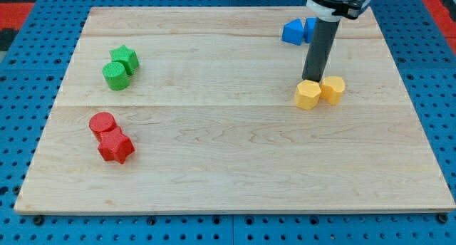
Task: Move your arm towards the green blocks
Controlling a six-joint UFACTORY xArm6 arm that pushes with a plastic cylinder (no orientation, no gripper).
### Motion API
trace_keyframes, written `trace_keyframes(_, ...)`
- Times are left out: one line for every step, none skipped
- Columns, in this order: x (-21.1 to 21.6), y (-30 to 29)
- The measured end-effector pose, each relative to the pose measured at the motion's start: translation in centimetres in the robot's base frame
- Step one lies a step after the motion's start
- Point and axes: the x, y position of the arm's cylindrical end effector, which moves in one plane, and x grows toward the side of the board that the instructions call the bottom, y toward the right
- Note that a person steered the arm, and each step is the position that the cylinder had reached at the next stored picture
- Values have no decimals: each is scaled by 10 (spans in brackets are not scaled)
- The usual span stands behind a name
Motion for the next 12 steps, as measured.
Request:
trace_keyframes(0, 0)
trace_keyframes(-4, 1)
trace_keyframes(-21, 16)
trace_keyframes(-22, 4)
trace_keyframes(-21, -30)
trace_keyframes(-25, -72)
trace_keyframes(-30, -16)
trace_keyframes(-38, -8)
trace_keyframes(-38, -19)
trace_keyframes(-38, -19)
trace_keyframes(-38, -26)
trace_keyframes(-38, -73)
